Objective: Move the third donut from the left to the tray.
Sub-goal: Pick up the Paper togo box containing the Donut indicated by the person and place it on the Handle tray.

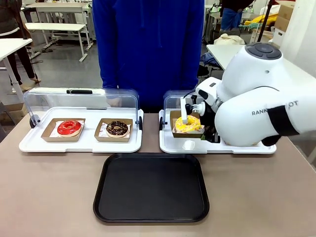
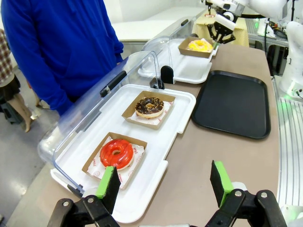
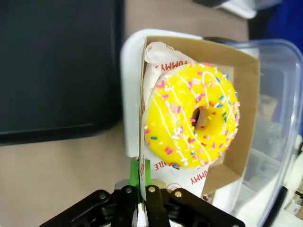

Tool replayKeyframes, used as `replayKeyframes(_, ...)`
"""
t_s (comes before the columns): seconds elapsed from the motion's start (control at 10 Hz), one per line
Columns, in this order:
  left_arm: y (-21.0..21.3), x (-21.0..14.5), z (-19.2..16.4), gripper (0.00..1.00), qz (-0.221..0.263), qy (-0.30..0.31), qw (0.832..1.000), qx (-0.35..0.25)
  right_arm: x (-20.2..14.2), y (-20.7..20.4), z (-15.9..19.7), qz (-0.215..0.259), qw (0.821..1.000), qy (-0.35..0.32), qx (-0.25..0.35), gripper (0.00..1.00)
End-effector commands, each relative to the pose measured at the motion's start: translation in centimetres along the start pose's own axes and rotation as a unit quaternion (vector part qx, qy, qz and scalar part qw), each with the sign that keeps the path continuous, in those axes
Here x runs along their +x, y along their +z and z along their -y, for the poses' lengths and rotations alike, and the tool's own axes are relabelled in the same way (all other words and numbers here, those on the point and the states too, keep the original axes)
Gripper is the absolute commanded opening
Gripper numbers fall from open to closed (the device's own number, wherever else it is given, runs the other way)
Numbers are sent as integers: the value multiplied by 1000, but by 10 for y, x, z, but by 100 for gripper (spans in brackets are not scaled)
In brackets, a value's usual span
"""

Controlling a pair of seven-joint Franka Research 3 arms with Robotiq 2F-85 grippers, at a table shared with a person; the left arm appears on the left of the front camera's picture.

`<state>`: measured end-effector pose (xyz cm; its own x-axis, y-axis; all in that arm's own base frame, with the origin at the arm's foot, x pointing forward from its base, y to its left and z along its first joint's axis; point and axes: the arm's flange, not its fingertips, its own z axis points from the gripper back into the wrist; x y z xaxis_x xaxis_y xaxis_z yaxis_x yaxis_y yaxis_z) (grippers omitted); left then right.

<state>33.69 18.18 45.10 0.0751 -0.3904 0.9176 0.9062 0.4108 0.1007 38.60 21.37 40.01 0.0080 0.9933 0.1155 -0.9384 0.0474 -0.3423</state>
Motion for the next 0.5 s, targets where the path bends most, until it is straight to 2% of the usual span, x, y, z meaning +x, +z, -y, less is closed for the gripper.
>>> replayKeyframes(0.0, -1, 0, 0, 100, 11, -8, 1000, 3, 9, 12, -26, 7, 1000, -14, 18, 2)
replayKeyframes(0.4, -1, 0, 0, 100, 11, -8, 1000, 3, 50, 3, -93, 15, 999, -2, 36, 2)
